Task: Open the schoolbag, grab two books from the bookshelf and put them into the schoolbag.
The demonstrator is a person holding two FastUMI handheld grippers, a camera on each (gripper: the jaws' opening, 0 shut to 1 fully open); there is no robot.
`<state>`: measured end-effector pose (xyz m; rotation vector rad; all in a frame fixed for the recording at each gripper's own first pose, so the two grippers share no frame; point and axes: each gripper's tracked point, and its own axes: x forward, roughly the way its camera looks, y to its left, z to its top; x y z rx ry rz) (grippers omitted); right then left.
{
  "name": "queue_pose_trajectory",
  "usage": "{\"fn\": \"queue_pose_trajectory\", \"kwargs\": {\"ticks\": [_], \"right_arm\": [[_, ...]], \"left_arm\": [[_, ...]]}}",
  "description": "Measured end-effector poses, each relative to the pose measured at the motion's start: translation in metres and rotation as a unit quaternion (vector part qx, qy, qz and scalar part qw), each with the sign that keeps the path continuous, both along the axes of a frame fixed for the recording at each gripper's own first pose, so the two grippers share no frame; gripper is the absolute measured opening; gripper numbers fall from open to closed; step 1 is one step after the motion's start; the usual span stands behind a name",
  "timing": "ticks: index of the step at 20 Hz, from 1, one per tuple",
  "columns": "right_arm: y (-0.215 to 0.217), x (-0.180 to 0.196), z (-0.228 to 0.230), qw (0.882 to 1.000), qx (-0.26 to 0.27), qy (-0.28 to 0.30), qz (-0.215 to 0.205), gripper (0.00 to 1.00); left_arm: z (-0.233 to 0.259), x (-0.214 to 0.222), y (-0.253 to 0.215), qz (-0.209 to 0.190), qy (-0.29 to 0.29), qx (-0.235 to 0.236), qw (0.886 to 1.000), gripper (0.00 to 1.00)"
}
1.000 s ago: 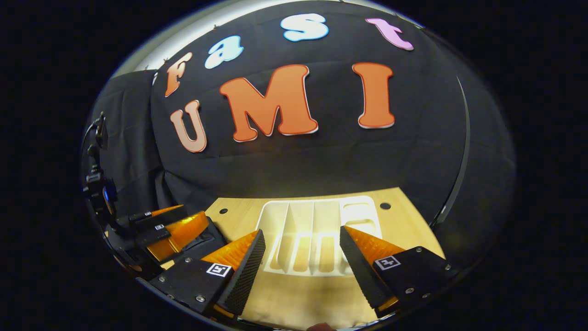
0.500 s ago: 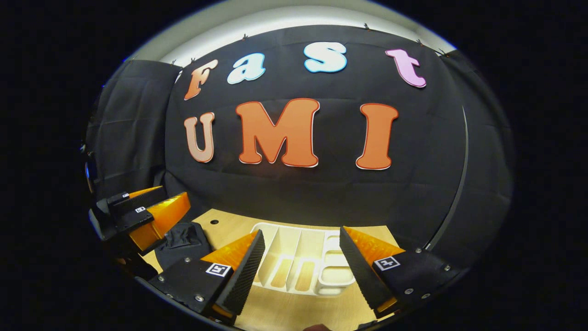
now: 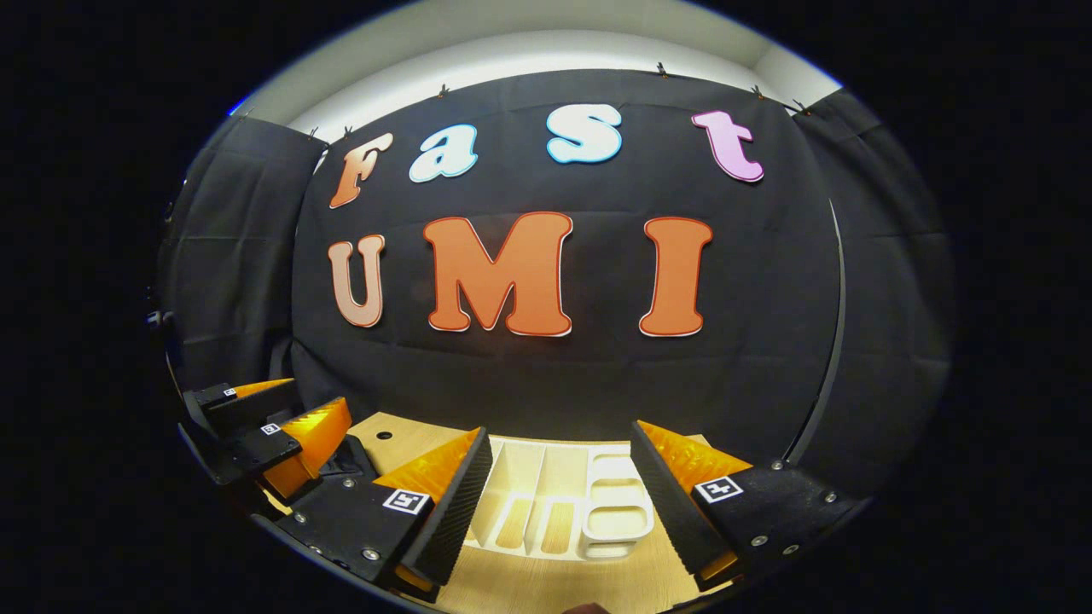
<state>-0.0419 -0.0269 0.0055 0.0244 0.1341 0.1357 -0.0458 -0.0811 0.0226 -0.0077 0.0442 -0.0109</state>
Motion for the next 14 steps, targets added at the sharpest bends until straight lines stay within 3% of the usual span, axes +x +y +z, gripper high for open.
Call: {"fn": "queue_pose_trajectory", "kwargs": {"ticks": [8,14], "right_arm": [[0.021,-0.002,-0.011,1.000,-0.013,0.012,0.000,0.97],[0.014,-0.003,-0.017,0.999,-0.024,0.021,-0.018,0.97]], "left_arm": [[-0.004,-0.001,0.006,-0.003,-0.016,0.012,1.000,0.94],[-0.009,0.009,0.008,-0.007,-0.009,0.003,1.000,0.95]]}}
